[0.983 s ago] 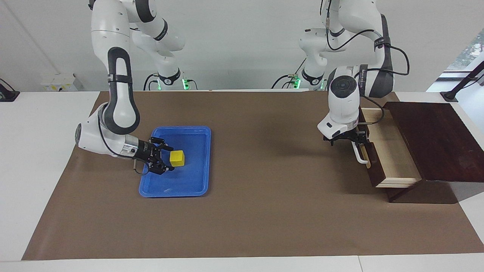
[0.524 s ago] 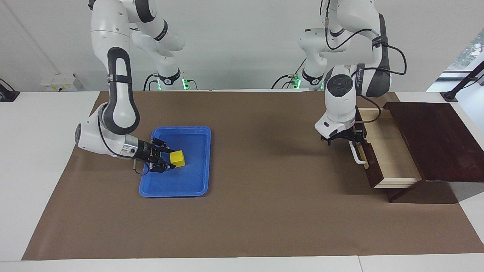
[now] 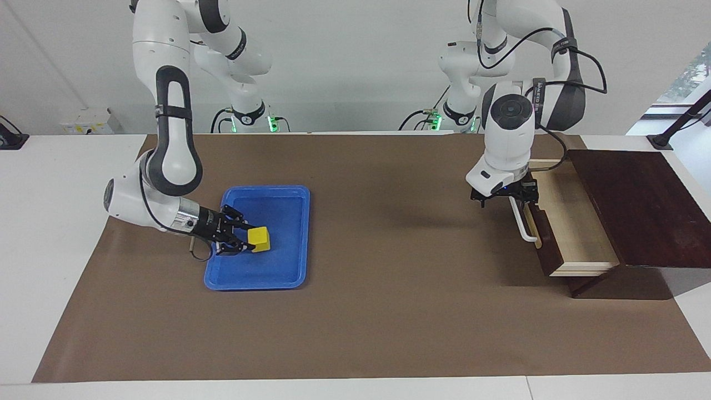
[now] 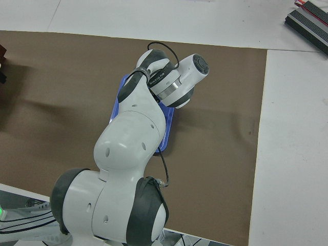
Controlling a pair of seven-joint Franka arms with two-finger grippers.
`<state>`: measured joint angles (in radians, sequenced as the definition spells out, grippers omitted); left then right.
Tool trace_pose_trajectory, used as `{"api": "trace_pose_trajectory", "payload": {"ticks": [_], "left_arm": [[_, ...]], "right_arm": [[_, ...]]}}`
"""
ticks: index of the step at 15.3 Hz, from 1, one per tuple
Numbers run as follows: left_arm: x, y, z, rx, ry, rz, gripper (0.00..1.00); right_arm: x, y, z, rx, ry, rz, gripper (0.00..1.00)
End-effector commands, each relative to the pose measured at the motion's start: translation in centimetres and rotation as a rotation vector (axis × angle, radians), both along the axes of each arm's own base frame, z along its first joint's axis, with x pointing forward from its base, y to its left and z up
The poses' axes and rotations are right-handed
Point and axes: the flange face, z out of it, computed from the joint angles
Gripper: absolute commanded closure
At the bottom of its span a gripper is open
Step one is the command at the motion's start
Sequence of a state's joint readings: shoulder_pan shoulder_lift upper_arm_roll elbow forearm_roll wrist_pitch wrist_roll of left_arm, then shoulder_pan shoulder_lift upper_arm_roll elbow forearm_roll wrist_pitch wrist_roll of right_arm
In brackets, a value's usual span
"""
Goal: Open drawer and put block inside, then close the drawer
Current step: 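Grasp the yellow cube with the right gripper and lift it from the tray, then carry the cube toward the left gripper while the left gripper approaches it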
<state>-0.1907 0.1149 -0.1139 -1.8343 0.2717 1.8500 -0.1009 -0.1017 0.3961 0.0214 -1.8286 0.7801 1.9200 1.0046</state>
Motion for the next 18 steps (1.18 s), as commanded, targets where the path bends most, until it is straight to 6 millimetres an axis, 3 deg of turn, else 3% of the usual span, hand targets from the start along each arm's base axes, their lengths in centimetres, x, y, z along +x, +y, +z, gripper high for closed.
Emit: {"api": "trace_pose_trajectory", "payload": {"ticks": [1,4,7,9,14,18], "left_arm": [[0.3,-0.1,4.4,-0.076,0.005,0.086,0.0],[0.3,-1.0,8.1,-0.146,-0.03,0.268,0.0],[-0.1,-2.7,9.8,-0.181,-0.044,0.532,0.0],[-1.0,-5.4,10.2,-0.188,-0.072,0.742,0.0],[-1.1,-8.1,10.6,-0.186,-0.166,1.237,0.0],[-1.2,-11.8,10.9,-0.177,-0.203,1.442,0.0]], "right_arm": [[1.8,2.5,6.1,0.015,-0.006,0.007,1.0],[2.4,5.7,12.1,0.016,0.004,-0.007,1.0],[2.2,12.3,16.5,0.021,0.005,-0.01,1.0],[2.3,16.8,19.6,0.024,0.015,-0.048,1.0],[0.5,27.9,20.8,0.044,0.001,-0.137,1.0],[-1.3,32.8,19.7,0.04,-0.001,-0.154,1.0]]}}
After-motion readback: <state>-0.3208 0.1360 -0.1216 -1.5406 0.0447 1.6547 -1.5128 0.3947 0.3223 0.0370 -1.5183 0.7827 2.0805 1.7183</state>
